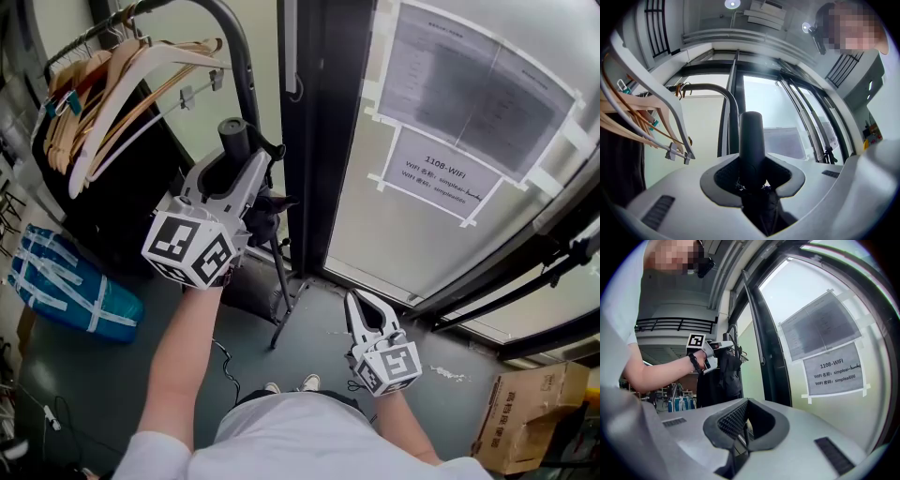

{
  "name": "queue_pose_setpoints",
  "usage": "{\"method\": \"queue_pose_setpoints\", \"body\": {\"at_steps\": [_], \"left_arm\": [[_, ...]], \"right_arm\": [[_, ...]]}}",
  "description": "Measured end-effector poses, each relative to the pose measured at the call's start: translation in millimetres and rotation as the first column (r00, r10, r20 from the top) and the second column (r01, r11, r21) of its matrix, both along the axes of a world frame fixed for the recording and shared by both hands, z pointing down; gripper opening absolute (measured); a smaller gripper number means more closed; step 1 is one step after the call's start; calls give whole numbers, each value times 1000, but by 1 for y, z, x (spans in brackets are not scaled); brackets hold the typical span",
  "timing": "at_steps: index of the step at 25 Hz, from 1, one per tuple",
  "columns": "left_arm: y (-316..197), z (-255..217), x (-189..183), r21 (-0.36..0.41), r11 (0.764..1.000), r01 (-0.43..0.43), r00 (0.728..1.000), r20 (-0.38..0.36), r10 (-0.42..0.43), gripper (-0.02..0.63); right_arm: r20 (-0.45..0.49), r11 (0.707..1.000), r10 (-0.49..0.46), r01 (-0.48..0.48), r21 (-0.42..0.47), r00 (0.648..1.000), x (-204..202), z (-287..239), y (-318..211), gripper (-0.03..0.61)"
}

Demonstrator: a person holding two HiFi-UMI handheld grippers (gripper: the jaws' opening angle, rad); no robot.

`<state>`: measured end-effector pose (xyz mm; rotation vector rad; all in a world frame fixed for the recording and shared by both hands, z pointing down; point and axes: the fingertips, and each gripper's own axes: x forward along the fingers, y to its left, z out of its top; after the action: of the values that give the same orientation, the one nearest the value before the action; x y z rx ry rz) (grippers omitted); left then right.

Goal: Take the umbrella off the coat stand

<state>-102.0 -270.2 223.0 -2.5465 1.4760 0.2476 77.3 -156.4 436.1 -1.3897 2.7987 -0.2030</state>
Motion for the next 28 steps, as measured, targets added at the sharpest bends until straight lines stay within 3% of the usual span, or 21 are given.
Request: {"method": "queue_pose_setpoints", "body": {"at_steps": [12, 28], "left_arm": [[-13, 0, 14, -42, 998, -57, 998, 5, 57, 156], [8, -19, 11, 23, 995, -92, 995, -38, 93, 156]], "right_arm": [[8, 1000, -2, 3, -7, 1000, -3, 3, -2, 18], [3, 1000, -10, 10, 2, 1000, -1, 2, -5, 18]]}}
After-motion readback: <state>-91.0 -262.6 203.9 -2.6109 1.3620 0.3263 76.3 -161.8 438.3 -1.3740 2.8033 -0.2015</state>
